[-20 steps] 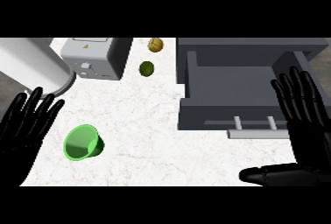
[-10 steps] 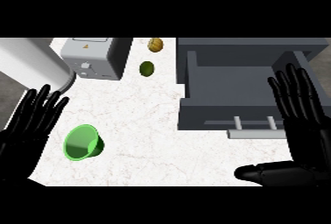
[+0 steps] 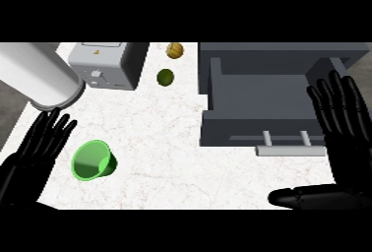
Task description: Pick up the cup, place it into the drawer and close the drawer
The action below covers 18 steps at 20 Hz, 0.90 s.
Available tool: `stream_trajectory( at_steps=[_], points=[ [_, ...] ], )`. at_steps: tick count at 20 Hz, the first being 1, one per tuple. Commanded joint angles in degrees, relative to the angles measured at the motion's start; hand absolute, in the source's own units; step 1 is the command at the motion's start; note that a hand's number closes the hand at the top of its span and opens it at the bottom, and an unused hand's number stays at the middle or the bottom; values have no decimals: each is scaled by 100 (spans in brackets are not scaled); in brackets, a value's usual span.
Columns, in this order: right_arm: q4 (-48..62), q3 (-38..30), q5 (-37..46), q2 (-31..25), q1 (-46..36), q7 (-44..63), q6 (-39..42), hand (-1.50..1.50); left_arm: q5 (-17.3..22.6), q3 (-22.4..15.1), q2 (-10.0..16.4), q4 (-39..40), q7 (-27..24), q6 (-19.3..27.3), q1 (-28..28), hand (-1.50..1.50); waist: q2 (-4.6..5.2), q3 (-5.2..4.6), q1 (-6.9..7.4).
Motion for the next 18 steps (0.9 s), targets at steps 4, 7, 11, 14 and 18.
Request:
stream_trajectory(
  at_steps=[4, 7, 11, 14, 18],
  points=[
    [246, 119, 187, 101, -133, -96, -73, -150, -554, 122, -88, 717, -514, -23, -13, -150, 2, -1, 4],
    [150, -400, -367, -298, -284, 241, 226, -150, -532, 481, 189, 1534, -883, -231, -380, -150, 3, -1, -13],
    [102, -88, -93, -109, -194, 199, 103, -150, -893, 451, 231, 1953, -1507, -552, -91, -150, 1, -1, -4],
    [448, -372, -311, -192, -530, 87, 144, -150, -1053, 371, 142, 2195, -1672, -504, -91, -150, 2, 0, 7],
    [-193, -187, -282, -102, 257, -57, 299, -150, -1506, 255, 64, 3090, -1947, -187, -677, -150, 1, 0, -25]
  ],
)
